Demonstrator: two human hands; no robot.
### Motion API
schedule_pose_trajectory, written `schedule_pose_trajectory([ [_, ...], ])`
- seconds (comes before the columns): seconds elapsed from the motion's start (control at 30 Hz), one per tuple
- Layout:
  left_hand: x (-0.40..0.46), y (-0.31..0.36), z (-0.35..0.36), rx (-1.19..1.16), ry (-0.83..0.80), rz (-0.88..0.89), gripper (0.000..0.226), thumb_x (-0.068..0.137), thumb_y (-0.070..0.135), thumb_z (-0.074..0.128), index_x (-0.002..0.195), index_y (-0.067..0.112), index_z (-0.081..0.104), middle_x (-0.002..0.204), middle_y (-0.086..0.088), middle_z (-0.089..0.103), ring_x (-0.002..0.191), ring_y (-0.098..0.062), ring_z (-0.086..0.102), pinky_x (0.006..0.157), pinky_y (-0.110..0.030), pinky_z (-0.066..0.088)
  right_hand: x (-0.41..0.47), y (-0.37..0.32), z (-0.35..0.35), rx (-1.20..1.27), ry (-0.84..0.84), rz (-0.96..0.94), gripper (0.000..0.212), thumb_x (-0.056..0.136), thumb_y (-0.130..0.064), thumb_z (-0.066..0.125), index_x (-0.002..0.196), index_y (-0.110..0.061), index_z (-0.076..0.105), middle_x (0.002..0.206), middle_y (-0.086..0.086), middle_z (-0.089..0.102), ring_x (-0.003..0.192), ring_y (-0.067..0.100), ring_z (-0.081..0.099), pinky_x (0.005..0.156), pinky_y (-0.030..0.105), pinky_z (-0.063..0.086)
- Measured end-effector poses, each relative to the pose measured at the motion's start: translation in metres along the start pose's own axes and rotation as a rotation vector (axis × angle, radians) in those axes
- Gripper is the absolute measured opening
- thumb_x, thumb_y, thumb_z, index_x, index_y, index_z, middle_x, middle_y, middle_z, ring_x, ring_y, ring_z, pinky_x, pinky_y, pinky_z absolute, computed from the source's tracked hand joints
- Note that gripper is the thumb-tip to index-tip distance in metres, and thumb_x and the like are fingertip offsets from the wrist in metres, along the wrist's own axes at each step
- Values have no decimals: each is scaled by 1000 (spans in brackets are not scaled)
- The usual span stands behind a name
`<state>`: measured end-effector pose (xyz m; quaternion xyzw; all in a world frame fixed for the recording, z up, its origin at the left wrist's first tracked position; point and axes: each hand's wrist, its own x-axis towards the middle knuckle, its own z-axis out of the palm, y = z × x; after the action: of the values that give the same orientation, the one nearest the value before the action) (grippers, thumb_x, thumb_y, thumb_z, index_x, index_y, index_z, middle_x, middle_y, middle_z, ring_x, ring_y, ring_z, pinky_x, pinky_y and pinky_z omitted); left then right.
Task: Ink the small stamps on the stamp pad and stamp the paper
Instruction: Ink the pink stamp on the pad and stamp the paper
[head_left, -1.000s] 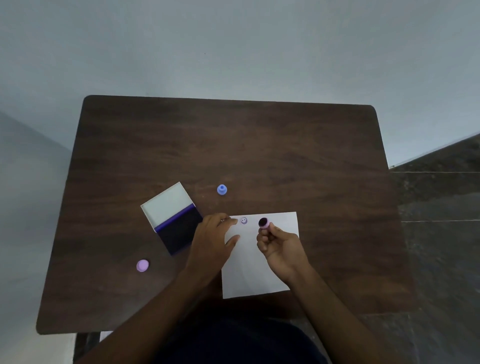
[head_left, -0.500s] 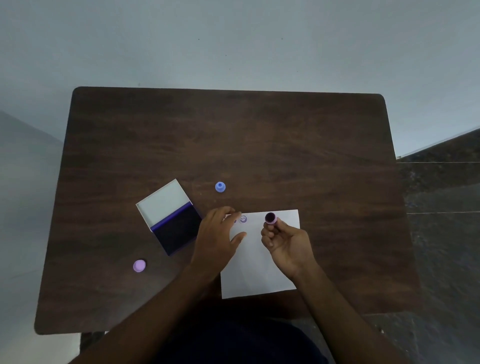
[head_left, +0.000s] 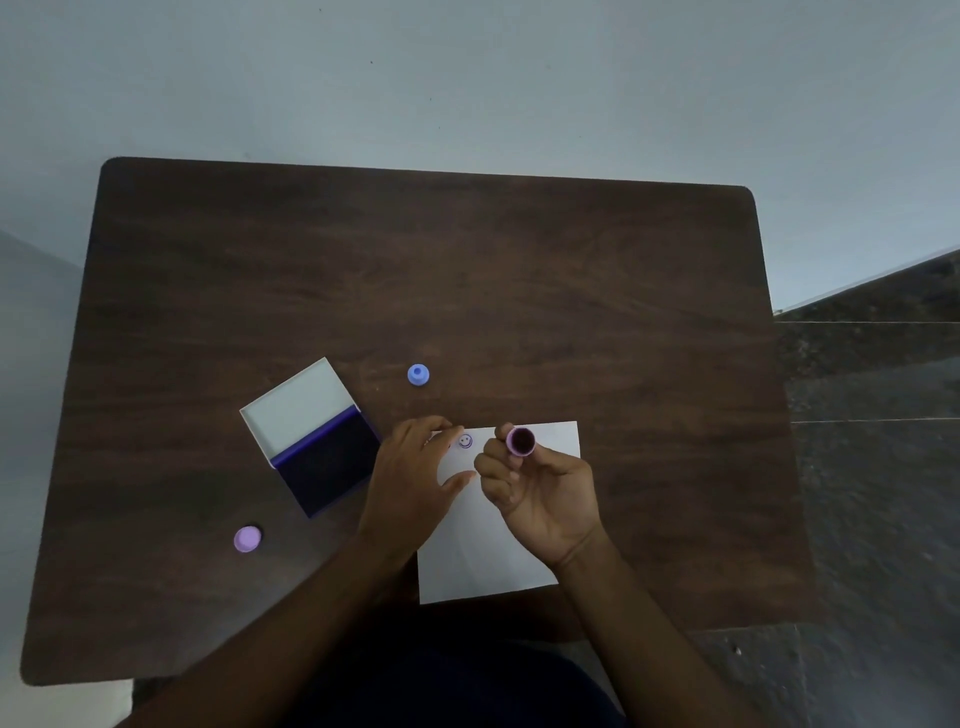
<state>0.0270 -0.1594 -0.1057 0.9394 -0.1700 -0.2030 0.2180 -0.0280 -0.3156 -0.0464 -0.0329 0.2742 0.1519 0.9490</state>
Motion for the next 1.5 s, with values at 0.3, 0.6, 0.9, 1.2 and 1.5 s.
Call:
schedule_pose_trajectory([
  [0.3, -1, 1, 5, -45, 39, -9, 57, 77, 49, 70, 125, 20, 58, 127, -2, 60, 113, -20, 54, 98, -31, 37, 5, -13, -19, -974, 497, -392, 14, 89, -19, 62, 94, -13, 73, 75, 3, 69, 61, 15, 55, 54, 25, 48],
  [0.6, 10, 1, 4, -172, -185, -210, 54, 86, 36, 65, 134, 23, 45, 141, -2, 43, 127, -17, 38, 107, -29, 30, 29, 10, -28, -1816, 696, -642, 13, 83, -37, 68, 75, -30, 59, 68, -25, 55, 70, -5, 59, 59, -1, 40],
  [0.9, 12, 0, 9, -163, -254, -255, 58, 88, 34, 64, 139, 18, 42, 147, -4, 38, 133, -17, 34, 109, -27, 22, 37, 15, -33, -1796, 716, -671, 13, 84, -31, 68, 79, -21, 61, 73, -11, 63, 62, 0, 57, 59, 0, 41],
  [1.2, 6, -6, 10, -148, -163, -133, 57, 85, 37, 67, 135, 18, 48, 145, -4, 42, 131, -17, 35, 109, -27, 22, 40, 15, -27, -1816, 766, -617, 13, 83, -29, 69, 84, -17, 64, 81, -2, 69, 61, -2, 54, 54, 1, 40],
  [1.5, 9, -5, 8, -136, -158, -117, 56, 84, 34, 68, 134, 16, 50, 143, -6, 44, 130, -19, 37, 104, -23, 21, 43, 16, -24, -1866, 769, -559, 18, 86, -30, 66, 87, -11, 65, 86, 5, 71, 66, 3, 52, 61, 5, 36],
])
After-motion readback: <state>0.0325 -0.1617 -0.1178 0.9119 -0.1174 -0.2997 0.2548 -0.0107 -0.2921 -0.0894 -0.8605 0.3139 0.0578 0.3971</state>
